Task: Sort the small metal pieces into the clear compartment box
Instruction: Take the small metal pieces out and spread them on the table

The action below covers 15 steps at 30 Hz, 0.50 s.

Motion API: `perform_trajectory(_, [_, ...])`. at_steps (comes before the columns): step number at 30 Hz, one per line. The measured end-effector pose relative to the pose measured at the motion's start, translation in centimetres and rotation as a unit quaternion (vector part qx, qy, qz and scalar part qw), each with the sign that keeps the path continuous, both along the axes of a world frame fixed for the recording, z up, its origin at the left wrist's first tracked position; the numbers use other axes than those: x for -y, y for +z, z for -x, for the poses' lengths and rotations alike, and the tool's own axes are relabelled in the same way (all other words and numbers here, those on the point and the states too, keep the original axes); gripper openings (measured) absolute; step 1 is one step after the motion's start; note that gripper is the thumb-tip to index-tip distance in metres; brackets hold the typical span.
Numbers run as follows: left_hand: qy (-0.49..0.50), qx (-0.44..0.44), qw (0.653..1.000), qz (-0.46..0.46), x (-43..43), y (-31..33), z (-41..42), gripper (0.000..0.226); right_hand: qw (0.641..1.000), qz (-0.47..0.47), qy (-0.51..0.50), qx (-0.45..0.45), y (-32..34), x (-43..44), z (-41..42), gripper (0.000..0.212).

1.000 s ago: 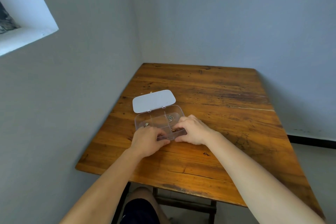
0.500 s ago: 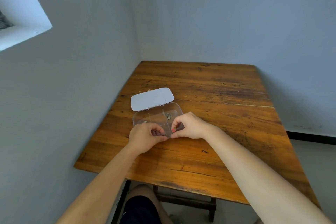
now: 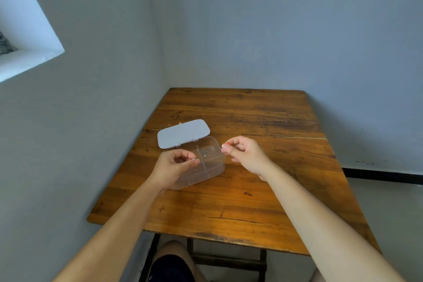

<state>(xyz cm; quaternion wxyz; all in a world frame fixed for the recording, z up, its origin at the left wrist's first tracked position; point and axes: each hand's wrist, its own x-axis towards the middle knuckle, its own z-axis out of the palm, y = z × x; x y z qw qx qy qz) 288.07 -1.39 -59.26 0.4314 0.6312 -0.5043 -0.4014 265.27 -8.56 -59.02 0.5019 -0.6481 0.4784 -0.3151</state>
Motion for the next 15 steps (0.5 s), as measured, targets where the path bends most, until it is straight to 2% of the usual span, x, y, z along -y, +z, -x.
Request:
perform_trajectory(2, [-0.003, -0.030, 0.999, 0.016, 0.1, 0.7, 0.7, 0.008, 0.998, 0.002, -0.043, 0.052, 1.2, -0.2, 1.1, 0.019])
perform_trajectory(6, [-0.013, -0.057, 0.996, 0.061, 0.4, 1.9, 3.3, 0.004, 0.988, 0.031, -0.110, 0.102, 3.4, -0.8, 3.6, 0.025])
perform_trajectory(11, [-0.056, -0.064, 0.990, 0.113, 0.5, 3.4, 8.1, 0.012, 0.982, 0.048, -0.152, 0.098, 4.6, -2.6, 7.4, 0.029])
perform_trajectory(15, [-0.089, -0.073, 0.986, 0.121, 0.4, 3.0, 12.2, 0.009, 0.978, 0.046, -0.188, 0.079, 3.8, -4.8, 10.8, 0.026])
